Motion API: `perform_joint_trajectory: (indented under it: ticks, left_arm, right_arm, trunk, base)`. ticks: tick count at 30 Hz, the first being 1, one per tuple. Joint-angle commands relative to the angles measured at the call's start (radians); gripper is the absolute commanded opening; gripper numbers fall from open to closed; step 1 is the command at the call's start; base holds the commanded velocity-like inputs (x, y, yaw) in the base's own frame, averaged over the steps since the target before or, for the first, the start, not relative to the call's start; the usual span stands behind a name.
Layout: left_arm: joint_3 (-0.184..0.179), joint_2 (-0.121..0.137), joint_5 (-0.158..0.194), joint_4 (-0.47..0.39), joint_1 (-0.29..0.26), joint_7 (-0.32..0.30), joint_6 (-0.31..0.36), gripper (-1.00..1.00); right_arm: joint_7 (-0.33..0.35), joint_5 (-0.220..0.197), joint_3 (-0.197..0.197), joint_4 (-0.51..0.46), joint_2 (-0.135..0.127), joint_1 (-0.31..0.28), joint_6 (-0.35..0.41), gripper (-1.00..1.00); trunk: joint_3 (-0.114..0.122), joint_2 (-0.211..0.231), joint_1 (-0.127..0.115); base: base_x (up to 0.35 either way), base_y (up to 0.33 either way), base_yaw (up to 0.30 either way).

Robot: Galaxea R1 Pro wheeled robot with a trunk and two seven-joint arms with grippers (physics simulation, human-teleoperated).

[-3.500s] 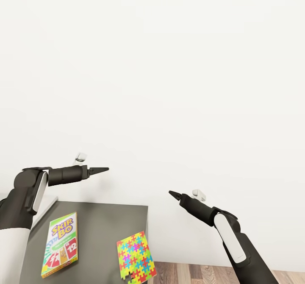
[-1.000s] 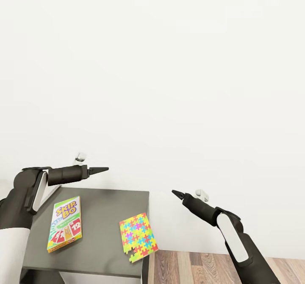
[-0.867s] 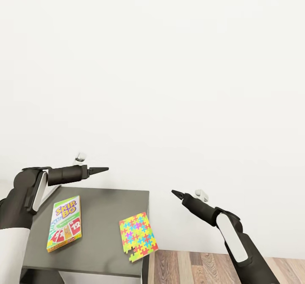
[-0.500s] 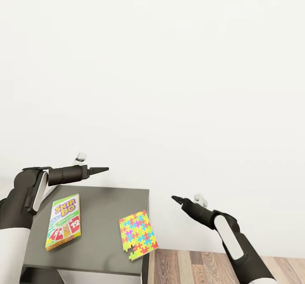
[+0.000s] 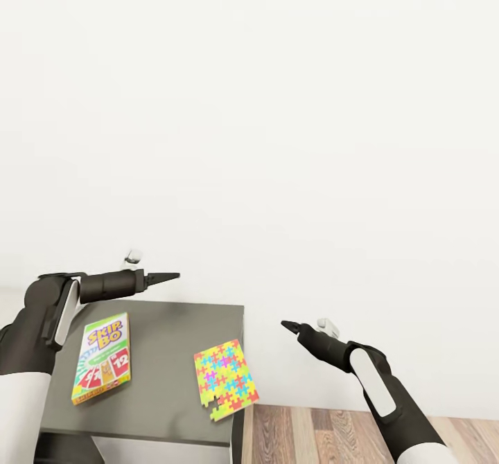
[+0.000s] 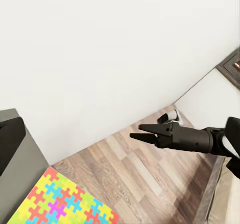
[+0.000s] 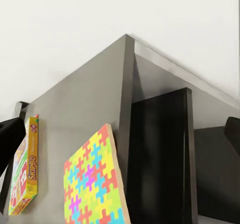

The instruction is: Put all the toys in the child's room - the three board games (two on the bed and one on the table), the two jigsaw puzzles on the table, and the tennis ball on the table - inside the toy box on the table in the child's room.

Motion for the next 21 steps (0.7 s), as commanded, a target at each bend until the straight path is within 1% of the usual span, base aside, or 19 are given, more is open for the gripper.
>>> perform_joint_trajectory:
  ticks: [1, 5, 6, 9, 10, 12, 13, 17, 21]
  left_arm:
    - [0.000, 0.000, 0.004, -0.001, -0.001, -0.001, 0.010, 1.00]
    - [-0.019, 0.000, 0.005, -0.003, -0.001, -0.021, 0.011, 1.00]
    - [-0.030, 0.001, 0.005, -0.004, -0.001, -0.042, 0.011, 1.00]
    - [-0.064, 0.001, 0.004, -0.009, -0.001, -0.150, 0.011, 1.00]
    - [-0.072, 0.001, 0.004, -0.010, -0.001, -0.169, 0.011, 1.00]
    - [-0.098, 0.002, 0.002, -0.011, -0.001, -0.232, 0.011, 1.00]
    - [-0.106, 0.003, 0.002, -0.012, -0.001, -0.251, 0.011, 1.00]
    - [-0.117, 0.003, 0.003, -0.013, -0.001, -0.280, 0.011, 1.00]
    - [-0.120, 0.003, 0.004, -0.014, -0.001, -0.286, 0.011, 1.00]
  right_arm:
    - [0.002, 0.002, 0.001, 0.000, -0.001, -0.001, 0.002, 1.00]
    - [0.000, 0.003, 0.001, 0.000, 0.006, 0.000, -0.002, 1.00]
    - [0.000, 0.003, 0.001, 0.000, 0.009, 0.000, -0.003, 1.00]
    - [-0.001, 0.003, 0.001, 0.000, 0.013, 0.000, -0.005, 1.00]
    - [-0.001, 0.003, 0.001, 0.000, 0.013, 0.000, -0.005, 1.00]
    - [-0.001, 0.004, 0.001, 0.000, 0.012, 0.000, -0.004, 1.00]
    - [-0.002, 0.004, 0.001, 0.000, 0.012, 0.000, -0.003, 1.00]
    - [-0.006, 0.004, 0.001, 0.000, 0.013, 0.000, 0.001, 1.00]
    - [-0.007, 0.003, 0.001, 0.000, 0.014, 0.000, 0.002, 1.00]
  trunk:
    - [-0.004, -0.008, 0.004]
    - [-0.017, -0.036, 0.019]
    - [-0.020, -0.043, 0.023]
    - [-0.029, -0.064, 0.035]
    - [-0.033, -0.071, 0.038]
    - [-0.039, -0.085, 0.046]
    - [-0.042, -0.092, 0.050]
    - [-0.055, -0.120, 0.065]
    - [-0.067, -0.148, 0.081]
  base:
    - [0.000, 0.000, 0.000]
    - [0.000, 0.000, 0.000]
    - [0.000, 0.000, 0.000]
    - [0.000, 0.000, 0.000]
    - [0.000, 0.000, 0.000]
    - [0.000, 0.000, 0.000]
    - [0.000, 0.000, 0.000]
    - [0.000, 0.000, 0.000]
    - [0.000, 0.000, 0.000]
